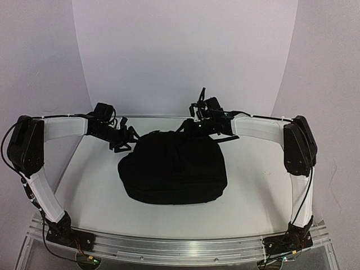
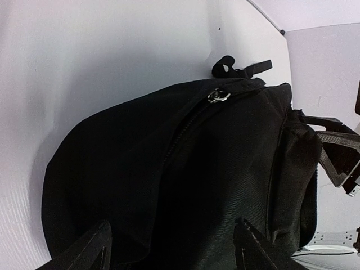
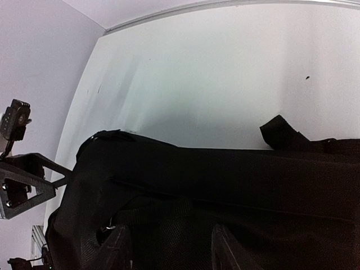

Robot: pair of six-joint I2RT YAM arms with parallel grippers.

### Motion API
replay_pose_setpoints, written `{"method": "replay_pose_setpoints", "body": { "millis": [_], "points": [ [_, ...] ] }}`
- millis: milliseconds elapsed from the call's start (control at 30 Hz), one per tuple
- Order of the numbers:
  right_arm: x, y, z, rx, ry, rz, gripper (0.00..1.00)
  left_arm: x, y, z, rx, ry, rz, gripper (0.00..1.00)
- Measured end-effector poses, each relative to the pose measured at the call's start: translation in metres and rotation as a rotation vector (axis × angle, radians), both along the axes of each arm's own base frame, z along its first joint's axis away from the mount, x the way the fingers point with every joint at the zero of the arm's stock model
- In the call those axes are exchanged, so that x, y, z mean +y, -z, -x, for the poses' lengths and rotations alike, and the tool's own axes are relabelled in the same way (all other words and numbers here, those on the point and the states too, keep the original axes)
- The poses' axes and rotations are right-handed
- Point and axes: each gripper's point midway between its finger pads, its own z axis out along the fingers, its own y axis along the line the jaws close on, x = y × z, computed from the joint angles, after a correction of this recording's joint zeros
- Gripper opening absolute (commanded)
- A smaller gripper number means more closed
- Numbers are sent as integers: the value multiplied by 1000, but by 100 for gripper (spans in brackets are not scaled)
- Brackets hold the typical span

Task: Pack the student bag
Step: Adjust the student bag at the center of the board.

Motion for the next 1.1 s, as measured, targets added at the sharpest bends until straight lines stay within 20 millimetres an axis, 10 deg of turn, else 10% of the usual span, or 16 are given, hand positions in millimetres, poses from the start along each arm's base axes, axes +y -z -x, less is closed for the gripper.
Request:
{"method": "replay_pose_setpoints", "body": {
  "millis": [600, 1100],
  "points": [
    [6, 16, -16, 42, -26, -86, 32, -7, 21, -11, 24, 35, -14, 41],
    [19, 9, -21, 44, -68, -204, 1, -8, 23, -12, 20, 49, -15, 27]
  ]
}}
